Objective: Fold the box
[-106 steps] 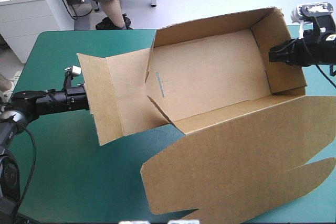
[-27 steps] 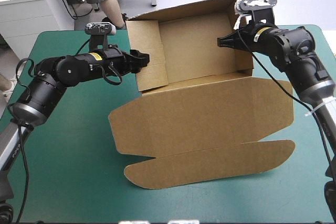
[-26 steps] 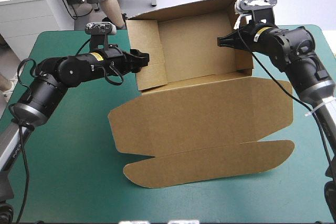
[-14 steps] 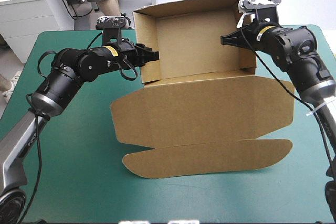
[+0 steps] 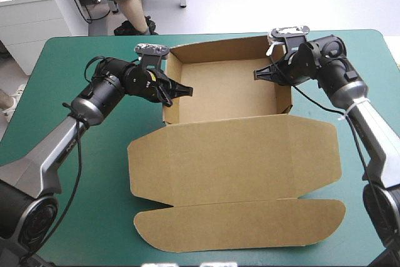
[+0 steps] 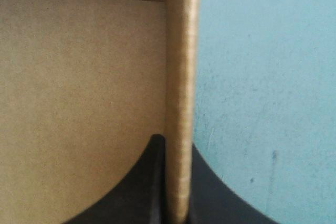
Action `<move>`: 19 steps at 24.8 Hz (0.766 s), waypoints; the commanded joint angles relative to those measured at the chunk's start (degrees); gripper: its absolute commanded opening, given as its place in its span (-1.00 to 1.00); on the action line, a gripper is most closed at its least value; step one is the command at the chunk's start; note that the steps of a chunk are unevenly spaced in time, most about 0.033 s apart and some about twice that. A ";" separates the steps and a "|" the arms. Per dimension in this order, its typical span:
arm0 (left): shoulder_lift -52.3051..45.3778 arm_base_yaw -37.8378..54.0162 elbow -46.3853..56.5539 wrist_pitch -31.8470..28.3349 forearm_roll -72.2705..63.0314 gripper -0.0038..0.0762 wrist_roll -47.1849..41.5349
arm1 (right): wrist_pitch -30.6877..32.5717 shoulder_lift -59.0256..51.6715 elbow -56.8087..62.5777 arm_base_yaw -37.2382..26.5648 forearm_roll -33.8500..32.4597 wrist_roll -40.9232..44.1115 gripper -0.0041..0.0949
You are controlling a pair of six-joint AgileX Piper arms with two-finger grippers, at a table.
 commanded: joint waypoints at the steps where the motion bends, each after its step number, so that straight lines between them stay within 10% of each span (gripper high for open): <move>1: 0.14 -0.86 -2.22 -3.30 -0.14 -0.92 2.53 | 2.29 1.04 -1.73 0.38 3.84 -3.61 -0.93; 19: 6.08 4.10 -2.22 -0.83 -4.99 -0.92 11.22 | 3.32 9.53 -1.73 0.38 8.08 -5.86 -0.96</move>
